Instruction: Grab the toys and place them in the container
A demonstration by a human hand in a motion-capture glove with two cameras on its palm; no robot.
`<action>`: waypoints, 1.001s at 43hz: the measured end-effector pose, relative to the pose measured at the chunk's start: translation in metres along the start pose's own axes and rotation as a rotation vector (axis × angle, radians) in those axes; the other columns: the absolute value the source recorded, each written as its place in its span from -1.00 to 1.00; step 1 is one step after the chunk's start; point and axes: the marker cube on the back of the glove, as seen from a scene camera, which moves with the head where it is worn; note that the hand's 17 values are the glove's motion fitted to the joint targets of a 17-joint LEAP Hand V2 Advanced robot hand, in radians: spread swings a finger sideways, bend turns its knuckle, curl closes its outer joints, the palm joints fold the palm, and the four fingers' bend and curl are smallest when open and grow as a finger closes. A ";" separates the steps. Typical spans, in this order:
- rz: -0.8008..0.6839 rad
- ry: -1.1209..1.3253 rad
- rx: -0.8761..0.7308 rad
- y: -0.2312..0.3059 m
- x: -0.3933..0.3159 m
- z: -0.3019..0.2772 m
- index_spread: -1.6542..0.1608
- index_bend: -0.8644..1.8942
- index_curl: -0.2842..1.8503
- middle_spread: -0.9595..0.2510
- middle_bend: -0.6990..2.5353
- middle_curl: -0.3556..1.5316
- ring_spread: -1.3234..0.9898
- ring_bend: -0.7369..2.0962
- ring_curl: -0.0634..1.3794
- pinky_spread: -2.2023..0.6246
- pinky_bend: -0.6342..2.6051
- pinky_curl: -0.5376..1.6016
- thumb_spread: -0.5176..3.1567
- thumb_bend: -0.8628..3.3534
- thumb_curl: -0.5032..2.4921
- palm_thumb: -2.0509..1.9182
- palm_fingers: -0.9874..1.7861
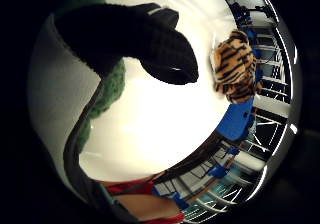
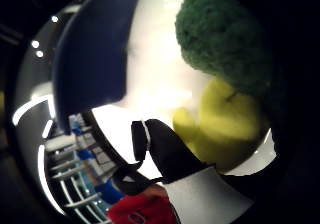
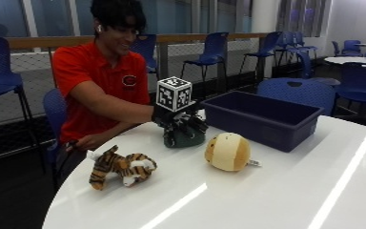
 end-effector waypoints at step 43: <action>-0.102 0.084 0.117 -0.015 -0.012 -0.004 0.36 -0.07 -0.42 0.04 -0.29 -0.27 -0.25 0.22 -0.35 0.29 0.04 -0.13 -0.08 -0.43 -0.29 0.37 0.41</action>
